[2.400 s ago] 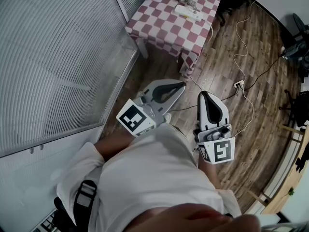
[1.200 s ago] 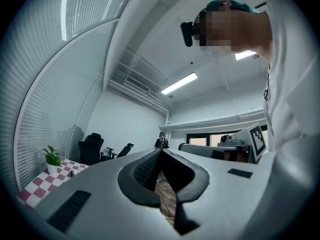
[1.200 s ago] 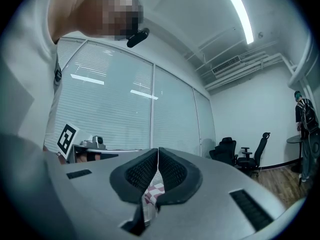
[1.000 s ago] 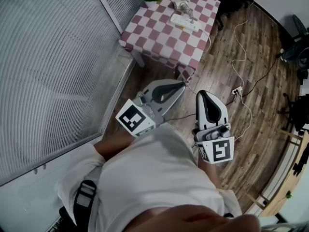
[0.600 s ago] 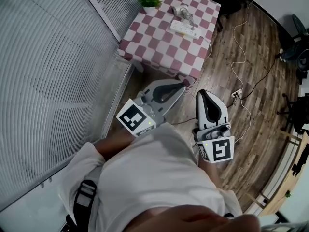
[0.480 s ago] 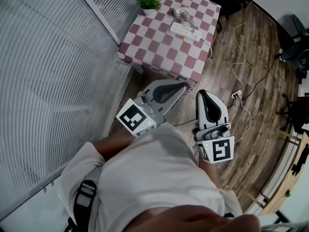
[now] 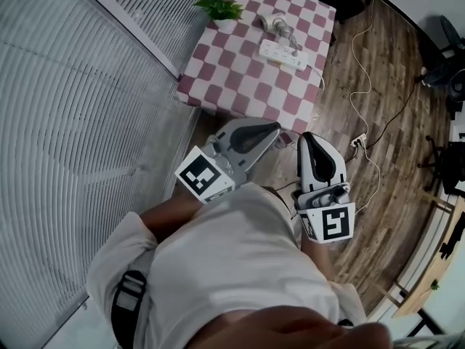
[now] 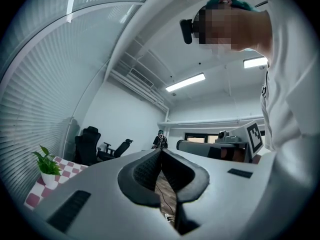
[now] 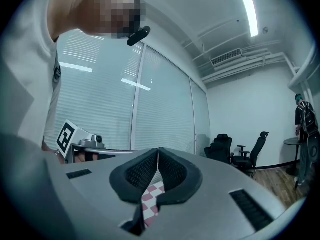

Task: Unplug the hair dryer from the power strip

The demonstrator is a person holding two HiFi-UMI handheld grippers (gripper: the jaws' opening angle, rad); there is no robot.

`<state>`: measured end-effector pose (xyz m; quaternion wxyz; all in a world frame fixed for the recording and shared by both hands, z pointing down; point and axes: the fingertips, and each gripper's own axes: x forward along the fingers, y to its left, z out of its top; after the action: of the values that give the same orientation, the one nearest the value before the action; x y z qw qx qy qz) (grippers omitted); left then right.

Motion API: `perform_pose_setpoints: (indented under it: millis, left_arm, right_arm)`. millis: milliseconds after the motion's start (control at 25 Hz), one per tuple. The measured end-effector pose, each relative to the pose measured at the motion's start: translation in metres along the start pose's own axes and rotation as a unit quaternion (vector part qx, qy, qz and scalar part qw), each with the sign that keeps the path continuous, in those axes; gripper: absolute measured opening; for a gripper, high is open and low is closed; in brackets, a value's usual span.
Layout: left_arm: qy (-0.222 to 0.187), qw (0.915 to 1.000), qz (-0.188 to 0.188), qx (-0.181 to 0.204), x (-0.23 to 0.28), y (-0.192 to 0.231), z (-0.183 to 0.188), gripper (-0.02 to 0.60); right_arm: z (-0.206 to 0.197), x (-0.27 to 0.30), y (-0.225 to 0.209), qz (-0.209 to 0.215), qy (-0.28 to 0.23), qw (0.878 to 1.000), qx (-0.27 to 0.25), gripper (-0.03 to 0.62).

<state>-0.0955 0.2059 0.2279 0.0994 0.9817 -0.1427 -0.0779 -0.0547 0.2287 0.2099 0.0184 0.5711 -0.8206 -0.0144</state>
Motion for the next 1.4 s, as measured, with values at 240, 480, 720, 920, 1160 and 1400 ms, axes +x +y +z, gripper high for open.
perform_pose_setpoints:
  millis: [240,480,720,920,1160,1400]
  left_arm:
    - [0.006,1.0000,-0.002,-0.004,0.004,0.021,0.003,0.031]
    - [0.008,0.9999,-0.006,-0.008,0.011,0.029,-0.003,0.031]
    - [0.018,0.9998,-0.005,-0.004,0.021,0.037,-0.007,0.031]
    - [0.018,0.9998,-0.003,-0.002,0.031,0.047,-0.005,0.031]
    - [0.024,0.9997,0.005,-0.002,0.046,0.063,-0.008,0.031]
    - [0.031,0.9995,0.011,-0.002,0.072,0.084,-0.013,0.031]
  right_arm:
    - [-0.002,0.016,-0.012,-0.016,0.007,1.000,0.001,0.032]
    - [-0.011,0.023,-0.018,-0.018,0.017,1.000,0.003,0.032]
    - [-0.013,0.029,-0.031,-0.022,0.011,1.000,0.006,0.032]
    - [-0.013,0.038,-0.044,-0.024,0.006,1.000,0.007,0.032]
    - [-0.019,0.052,-0.064,-0.026,0.006,1.000,0.006,0.032]
    - [-0.024,0.070,-0.090,-0.022,0.008,1.000,0.000,0.032]
